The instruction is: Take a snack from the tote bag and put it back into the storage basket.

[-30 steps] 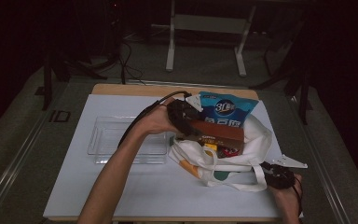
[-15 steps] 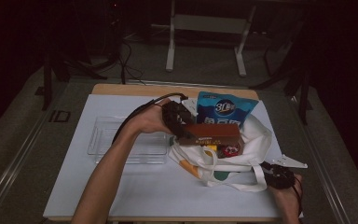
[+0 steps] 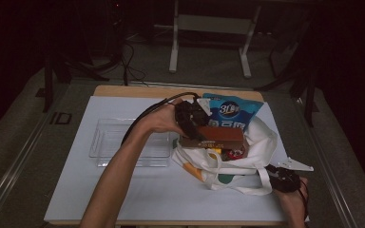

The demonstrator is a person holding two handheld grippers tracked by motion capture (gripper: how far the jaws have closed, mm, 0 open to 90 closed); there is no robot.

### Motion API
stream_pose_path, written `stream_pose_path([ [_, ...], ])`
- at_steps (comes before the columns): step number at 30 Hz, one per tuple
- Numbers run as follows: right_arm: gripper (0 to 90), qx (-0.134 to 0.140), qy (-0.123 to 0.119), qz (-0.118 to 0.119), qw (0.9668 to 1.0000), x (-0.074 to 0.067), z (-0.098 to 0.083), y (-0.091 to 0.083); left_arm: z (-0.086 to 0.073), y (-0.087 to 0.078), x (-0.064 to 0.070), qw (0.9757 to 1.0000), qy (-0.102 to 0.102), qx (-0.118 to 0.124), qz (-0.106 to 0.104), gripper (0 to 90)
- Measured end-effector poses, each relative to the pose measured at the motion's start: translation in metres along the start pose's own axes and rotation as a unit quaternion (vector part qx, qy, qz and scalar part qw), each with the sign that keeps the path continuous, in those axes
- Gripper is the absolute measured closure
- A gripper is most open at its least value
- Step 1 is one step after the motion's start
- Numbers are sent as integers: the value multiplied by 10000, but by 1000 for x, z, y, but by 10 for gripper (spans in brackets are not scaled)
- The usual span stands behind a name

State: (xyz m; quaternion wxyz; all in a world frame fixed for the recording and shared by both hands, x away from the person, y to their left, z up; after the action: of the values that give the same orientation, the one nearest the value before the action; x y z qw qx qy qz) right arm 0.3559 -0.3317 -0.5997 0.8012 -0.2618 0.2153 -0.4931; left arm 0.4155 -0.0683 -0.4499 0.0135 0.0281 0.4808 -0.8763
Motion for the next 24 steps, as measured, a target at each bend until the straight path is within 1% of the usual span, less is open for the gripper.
stream_pose_path([
  [4, 530, -2, -4, 10, 10000, 0, 0, 0, 10, 4, 0, 9999, 55, -127, -69, 375],
  [6, 529, -4, -6, 15, 10000, 0, 0, 0, 13, 6, 1, 9998, 61, -184, -104, 383],
  [10, 530, -12, 2, 24, 10000, -1, 0, 0, 13, 13, 1, 9985, 131, -510, -170, 381],
  [14, 529, -10, -5, 29, 10000, 0, 0, 0, 14, 17, 1, 9976, 170, -652, -189, 381],
  [16, 529, -12, -7, 30, 10000, 0, 0, 0, 14, 18, 1, 9967, 198, -762, -198, 388],
  [20, 529, -11, -9, 30, 10000, 0, 0, 0, 11, 19, 1, 9945, 337, -979, -122, 403],
  [21, 529, -15, -5, 31, 10000, 0, 0, 0, 11, 18, 1, 9944, 377, -984, -85, 409],
  [24, 529, -16, -6, 29, 10000, 0, 0, 0, 11, 18, 2, 9938, 397, -1036, -51, 422],
])
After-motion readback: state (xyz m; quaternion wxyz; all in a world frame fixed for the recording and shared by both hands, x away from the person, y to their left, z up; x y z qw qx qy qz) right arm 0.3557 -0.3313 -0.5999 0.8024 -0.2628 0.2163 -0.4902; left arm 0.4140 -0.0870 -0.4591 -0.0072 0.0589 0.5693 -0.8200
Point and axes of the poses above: each handheld gripper's, and its own axes: y roughly forward along the jaws, z roughly out of its top, x roughly to its right, the point moved 10 cm from there along y, roughly forward along the jaws, and after that the axes turned 4 degrees about y, right-handed, at the moved point
